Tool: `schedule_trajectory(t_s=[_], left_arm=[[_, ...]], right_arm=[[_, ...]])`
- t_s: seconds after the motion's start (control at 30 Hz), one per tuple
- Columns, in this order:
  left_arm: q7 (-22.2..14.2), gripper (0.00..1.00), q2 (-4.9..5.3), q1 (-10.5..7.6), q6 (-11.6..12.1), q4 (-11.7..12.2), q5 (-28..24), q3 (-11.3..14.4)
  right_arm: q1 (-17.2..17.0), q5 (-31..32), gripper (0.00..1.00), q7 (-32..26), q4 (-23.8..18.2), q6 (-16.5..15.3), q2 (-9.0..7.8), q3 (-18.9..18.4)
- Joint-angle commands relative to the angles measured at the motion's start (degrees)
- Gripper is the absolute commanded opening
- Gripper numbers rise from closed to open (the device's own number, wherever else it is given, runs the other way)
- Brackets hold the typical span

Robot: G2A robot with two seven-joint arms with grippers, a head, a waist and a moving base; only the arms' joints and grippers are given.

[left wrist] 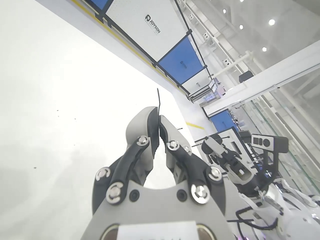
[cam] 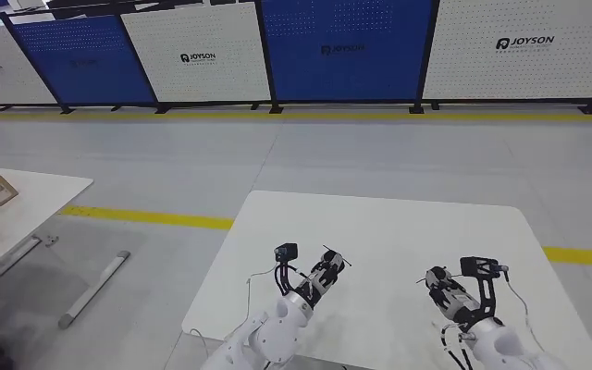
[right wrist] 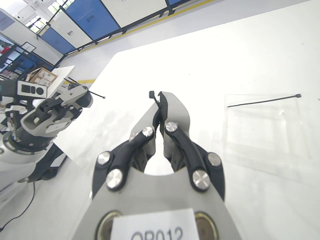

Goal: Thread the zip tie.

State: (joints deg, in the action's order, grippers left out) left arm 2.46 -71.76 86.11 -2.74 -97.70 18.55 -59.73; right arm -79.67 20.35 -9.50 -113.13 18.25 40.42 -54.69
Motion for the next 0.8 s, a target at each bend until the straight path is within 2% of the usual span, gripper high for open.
schedule_trajectory(t_s=[0.0,0.17,0.23,0.3,0.47,0.63,0.77], left_arm=[[0.0,0.0,0.0,0.0,0.0,0.0,0.0,0.0],[0.0,0.0,0.0,0.0,0.0,0.0,0.0,0.0],[0.0,0.0,0.0,0.0,0.0,0.0,0.0,0.0],[0.0,0.0,0.0,0.0,0.0,0.0,0.0,0.0],[0.0,0.0,0.0,0.0,0.0,0.0,0.0,0.0],[0.0,0.0,0.0,0.0,0.0,0.0,0.0,0.0],[0.0,0.0,0.0,0.0,0.0,0.0,0.0,0.0]], right_arm=[[0.16,-0.01,0.0,-0.23,0.16,-0.04,0.02,0.02],[0.16,-0.01,0.0,-0.23,0.16,-0.04,0.02,0.02],[0.22,0.54,0.0,0.99,1.1,1.23,0.26,-0.45],[-0.18,0.34,0.0,3.08,1.69,1.16,0.72,-0.96],[-3.21,-5.12,0.0,6.85,3.85,-5.51,1.02,-4.36],[-8.26,-5.19,0.0,18.25,4.23,-11.31,1.89,-4.82],[-9.14,-3.49,0.0,23.33,3.82,-11.2,3.36,-1.84]])
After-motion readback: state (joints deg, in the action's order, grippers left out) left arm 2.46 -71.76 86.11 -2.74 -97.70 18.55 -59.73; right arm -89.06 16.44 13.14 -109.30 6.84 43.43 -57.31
